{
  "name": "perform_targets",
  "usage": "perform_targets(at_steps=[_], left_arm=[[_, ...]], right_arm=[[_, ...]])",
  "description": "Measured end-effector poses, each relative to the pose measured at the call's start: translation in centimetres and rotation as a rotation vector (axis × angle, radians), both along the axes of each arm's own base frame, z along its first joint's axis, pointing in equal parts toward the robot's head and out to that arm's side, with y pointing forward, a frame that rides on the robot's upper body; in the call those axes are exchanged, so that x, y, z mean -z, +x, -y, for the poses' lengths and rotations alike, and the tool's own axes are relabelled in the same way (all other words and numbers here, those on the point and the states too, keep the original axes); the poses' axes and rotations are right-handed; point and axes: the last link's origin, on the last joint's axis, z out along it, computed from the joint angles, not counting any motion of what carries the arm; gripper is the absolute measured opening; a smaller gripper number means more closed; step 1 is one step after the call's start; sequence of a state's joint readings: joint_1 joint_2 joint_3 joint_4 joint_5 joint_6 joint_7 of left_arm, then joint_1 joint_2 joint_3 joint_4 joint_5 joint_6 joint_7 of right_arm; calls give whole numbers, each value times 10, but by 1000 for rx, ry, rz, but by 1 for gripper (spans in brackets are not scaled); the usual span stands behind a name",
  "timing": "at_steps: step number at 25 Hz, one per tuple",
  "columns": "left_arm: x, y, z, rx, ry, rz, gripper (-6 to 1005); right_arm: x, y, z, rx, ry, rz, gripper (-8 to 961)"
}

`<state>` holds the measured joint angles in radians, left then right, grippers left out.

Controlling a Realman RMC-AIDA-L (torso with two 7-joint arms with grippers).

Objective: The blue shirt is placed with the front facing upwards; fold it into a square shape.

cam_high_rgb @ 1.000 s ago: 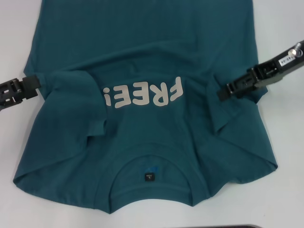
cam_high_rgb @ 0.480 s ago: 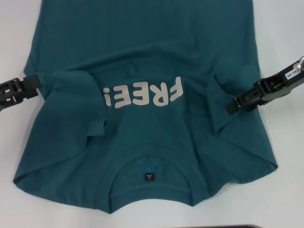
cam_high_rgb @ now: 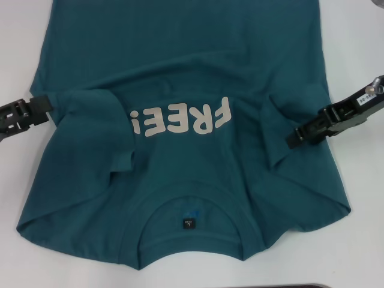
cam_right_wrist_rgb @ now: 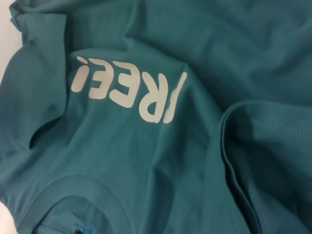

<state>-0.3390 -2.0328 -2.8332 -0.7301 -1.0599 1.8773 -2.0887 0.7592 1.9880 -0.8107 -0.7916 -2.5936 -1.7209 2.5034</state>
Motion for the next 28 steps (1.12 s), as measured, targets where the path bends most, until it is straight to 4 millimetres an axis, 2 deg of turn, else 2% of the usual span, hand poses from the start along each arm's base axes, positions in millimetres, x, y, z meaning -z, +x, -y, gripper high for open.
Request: perform_targets(at_steps=[10,19,26,28], left_arm=[[1,0,0,-2,1,0,843],[2,-2,1,-5,-2,8,843],[2,-2,0,-9,0,6,842],[2,-2,0,-9,0,6,842]], right_arm=[[29,-2,1,1,-31,-9,807],[32,-15,-9,-24,27,-69,807],[40,-40,-13,-105,61,-270,807],[42,-42,-12,-113,43,-276,807]])
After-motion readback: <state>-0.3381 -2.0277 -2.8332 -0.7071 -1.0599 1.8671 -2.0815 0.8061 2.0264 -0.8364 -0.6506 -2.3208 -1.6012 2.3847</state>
